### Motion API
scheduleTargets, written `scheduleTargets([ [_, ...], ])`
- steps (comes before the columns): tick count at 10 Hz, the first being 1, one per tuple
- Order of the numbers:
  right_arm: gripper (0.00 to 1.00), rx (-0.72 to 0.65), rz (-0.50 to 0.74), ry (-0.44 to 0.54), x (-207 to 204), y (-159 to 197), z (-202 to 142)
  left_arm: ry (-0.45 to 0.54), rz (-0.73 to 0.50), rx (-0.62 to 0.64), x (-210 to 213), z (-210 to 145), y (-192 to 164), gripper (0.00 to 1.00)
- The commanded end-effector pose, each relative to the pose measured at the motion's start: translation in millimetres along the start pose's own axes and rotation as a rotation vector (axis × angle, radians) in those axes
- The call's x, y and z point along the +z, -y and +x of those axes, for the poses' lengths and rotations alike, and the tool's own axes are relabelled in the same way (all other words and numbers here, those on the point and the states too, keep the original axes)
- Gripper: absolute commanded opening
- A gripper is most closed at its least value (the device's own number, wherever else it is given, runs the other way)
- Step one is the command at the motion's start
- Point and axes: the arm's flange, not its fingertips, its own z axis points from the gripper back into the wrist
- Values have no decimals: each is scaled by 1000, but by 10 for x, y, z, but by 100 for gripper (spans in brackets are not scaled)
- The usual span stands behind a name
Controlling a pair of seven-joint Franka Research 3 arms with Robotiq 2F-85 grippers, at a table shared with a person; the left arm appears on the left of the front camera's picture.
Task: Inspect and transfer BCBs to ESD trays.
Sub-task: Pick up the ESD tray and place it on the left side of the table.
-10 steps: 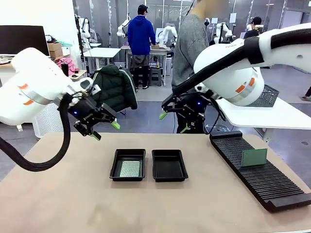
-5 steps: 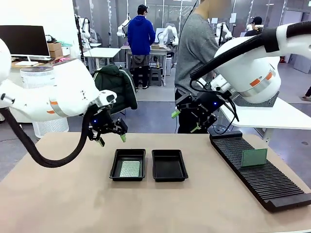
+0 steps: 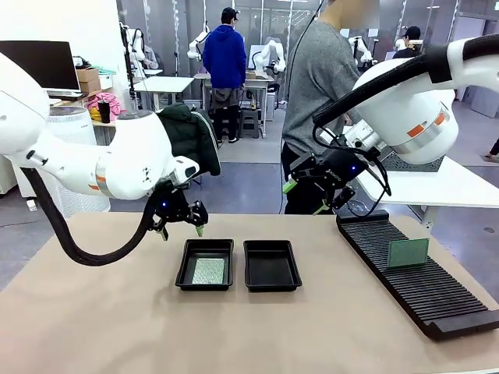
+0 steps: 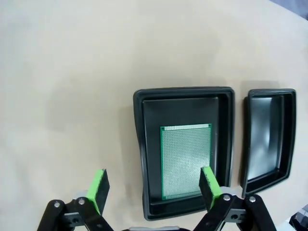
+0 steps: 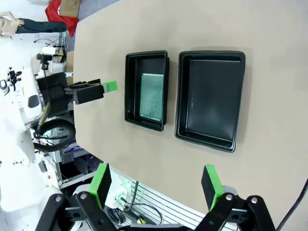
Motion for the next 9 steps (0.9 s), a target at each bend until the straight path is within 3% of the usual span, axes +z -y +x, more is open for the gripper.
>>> scheduleTargets([
  [1, 100, -12, 0, 13, -4, -27, -5, 2, 51, 17, -184, 50, 89, 100],
  [9, 100, -12, 0, 13, -4, -27, -5, -39, 153, -12, -494, -40, 76, 98],
])
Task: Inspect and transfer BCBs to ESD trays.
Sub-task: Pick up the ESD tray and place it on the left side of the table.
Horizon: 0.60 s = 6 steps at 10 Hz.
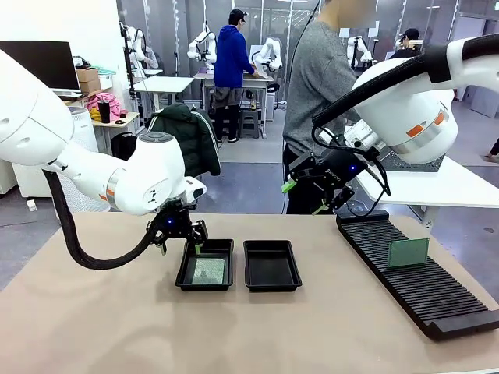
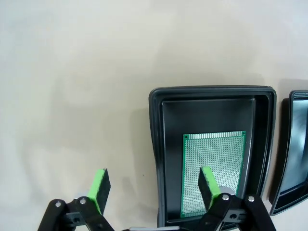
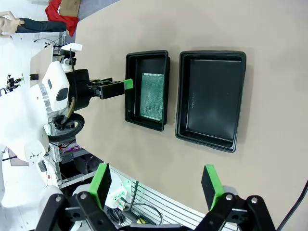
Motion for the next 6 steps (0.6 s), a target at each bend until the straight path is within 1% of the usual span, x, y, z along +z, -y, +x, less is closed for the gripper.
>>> scheduleTargets([
  [1, 100, -14, 1, 14, 0, -15, -1, -11, 45, 7, -28, -17, 53, 94],
  [2, 100, -14, 1, 14, 0, -15, -1, 9, 38, 0, -35, -28, 58, 90],
  [6, 100, -14, 1, 14, 0, -15, -1, -5, 16, 9, -139, -49, 67, 73],
])
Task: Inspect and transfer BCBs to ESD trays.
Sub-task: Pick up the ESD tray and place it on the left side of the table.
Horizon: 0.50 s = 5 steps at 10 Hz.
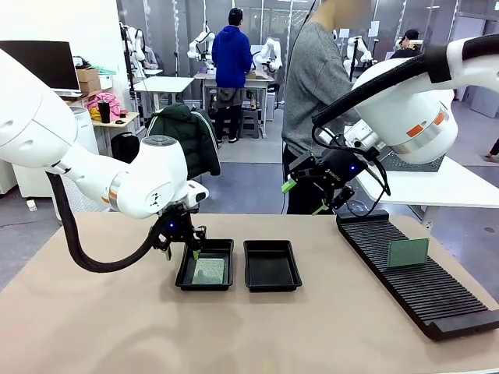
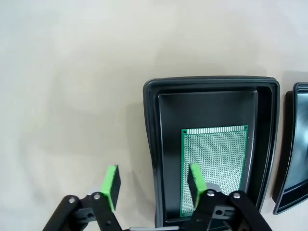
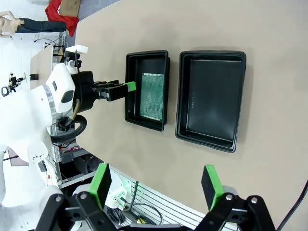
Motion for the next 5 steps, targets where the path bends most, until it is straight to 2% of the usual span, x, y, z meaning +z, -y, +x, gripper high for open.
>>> scheduleTargets([
  [1, 100, -14, 1, 14, 0, -15, -1, 11, 3, 25, -86, 4, 12, 68],
  [5, 100, -14, 1, 14, 0, -15, -1, 19, -10, 32, -165, 16, 9, 48],
])
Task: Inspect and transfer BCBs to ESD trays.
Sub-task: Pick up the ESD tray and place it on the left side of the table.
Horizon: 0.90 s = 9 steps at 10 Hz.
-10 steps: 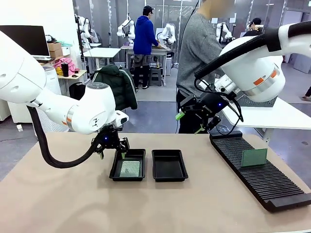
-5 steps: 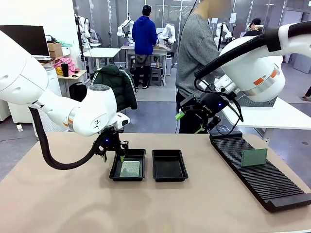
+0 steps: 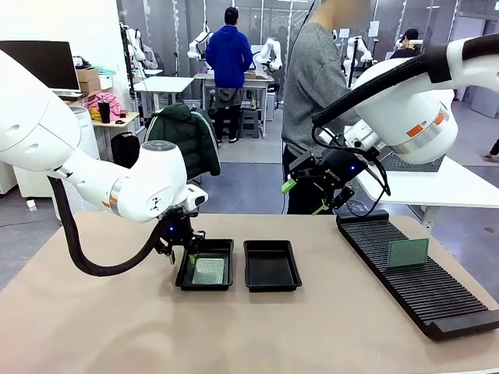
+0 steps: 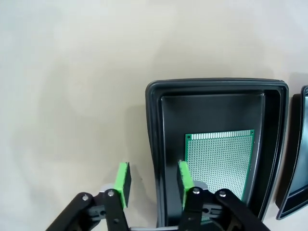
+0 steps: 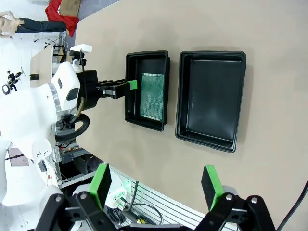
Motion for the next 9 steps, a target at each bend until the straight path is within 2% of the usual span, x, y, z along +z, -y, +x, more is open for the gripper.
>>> scheduleTargets([
  [1, 100, -14, 1, 14, 0, -15, -1, 20, -1, 21, -60, 13, 40, 43],
  [9, 100, -14, 1, 14, 0, -15, -1, 9, -2, 22, -119, 54, 15, 0],
])
